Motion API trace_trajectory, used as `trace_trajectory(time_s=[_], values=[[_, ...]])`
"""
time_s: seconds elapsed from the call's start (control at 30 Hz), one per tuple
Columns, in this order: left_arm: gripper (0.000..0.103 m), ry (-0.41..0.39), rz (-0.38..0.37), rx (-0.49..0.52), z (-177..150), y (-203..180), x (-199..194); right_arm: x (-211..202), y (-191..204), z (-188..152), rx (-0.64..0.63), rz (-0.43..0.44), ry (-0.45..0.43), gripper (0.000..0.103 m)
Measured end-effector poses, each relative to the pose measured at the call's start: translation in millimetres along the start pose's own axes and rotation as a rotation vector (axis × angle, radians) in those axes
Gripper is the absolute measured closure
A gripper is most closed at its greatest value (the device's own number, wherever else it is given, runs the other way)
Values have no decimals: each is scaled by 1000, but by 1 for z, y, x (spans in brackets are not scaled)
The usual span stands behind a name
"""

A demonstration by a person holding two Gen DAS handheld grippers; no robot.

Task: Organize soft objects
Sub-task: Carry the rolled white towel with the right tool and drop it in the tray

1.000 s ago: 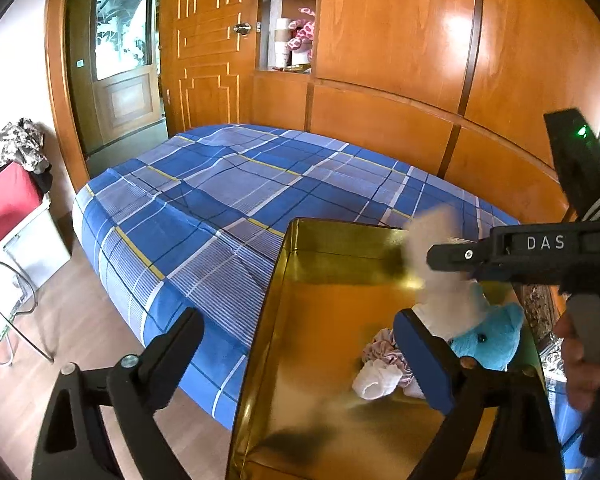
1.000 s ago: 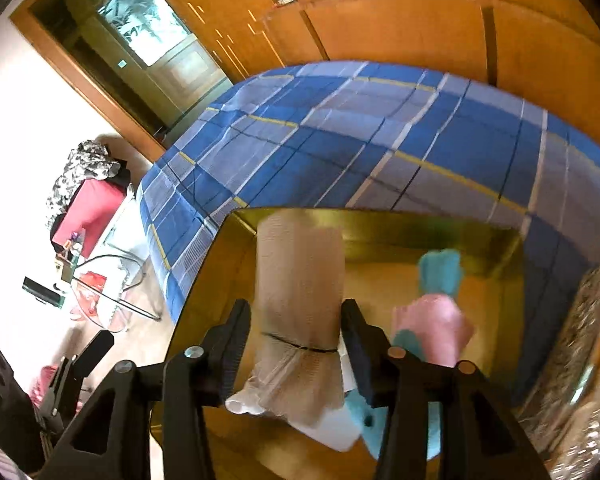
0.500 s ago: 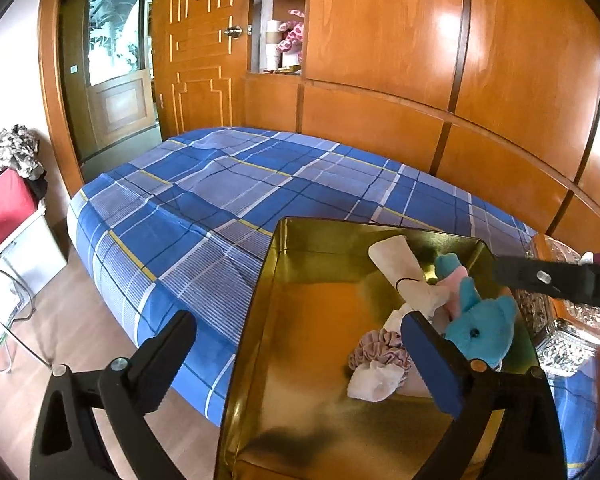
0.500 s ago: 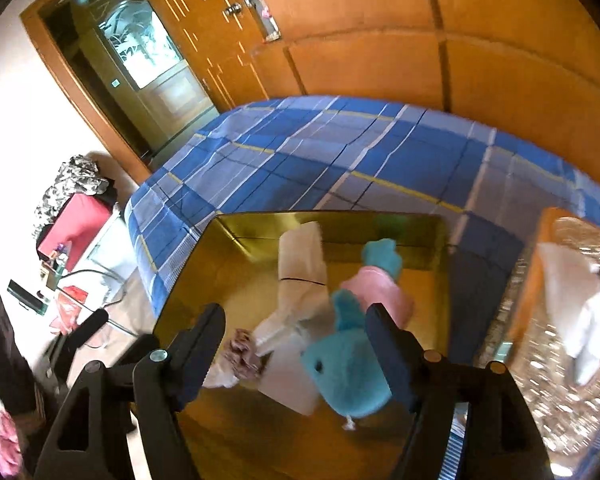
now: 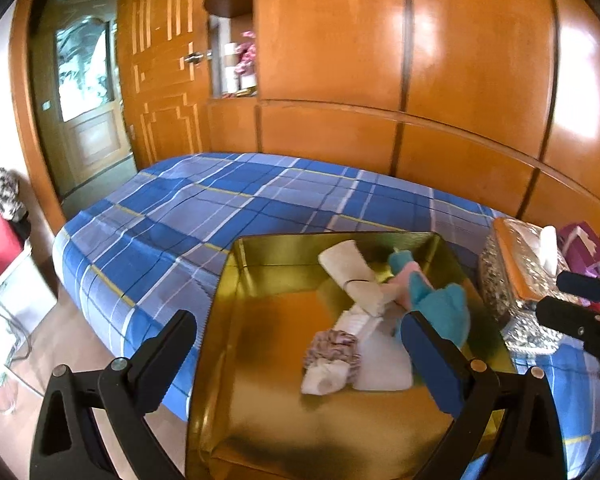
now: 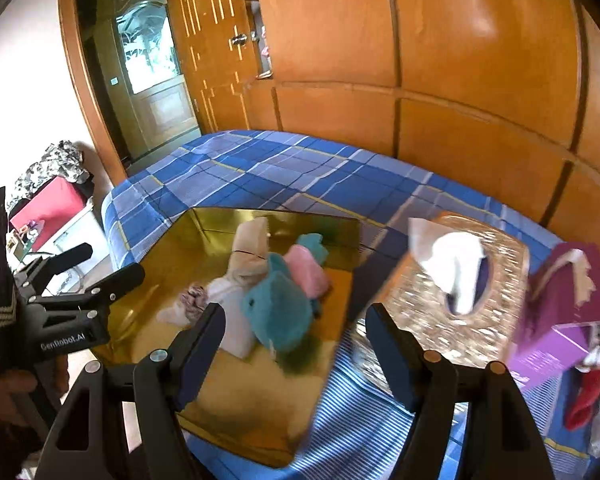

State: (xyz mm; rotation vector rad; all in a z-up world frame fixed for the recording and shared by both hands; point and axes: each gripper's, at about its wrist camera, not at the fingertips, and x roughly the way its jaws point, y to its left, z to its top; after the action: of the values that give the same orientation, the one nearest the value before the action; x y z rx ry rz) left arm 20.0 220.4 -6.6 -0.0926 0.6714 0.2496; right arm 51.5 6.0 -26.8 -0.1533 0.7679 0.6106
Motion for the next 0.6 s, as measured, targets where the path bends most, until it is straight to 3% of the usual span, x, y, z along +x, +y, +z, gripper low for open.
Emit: trace_trajectory(time_s=[0.27, 0.6], values=[[0, -16, -67, 80, -3, -30, -11, -44, -37, -20, 5, -110, -60, 29], [0, -11, -135, 155, -10, -60, -19, -99, -128, -46, 203, -288, -119, 29]])
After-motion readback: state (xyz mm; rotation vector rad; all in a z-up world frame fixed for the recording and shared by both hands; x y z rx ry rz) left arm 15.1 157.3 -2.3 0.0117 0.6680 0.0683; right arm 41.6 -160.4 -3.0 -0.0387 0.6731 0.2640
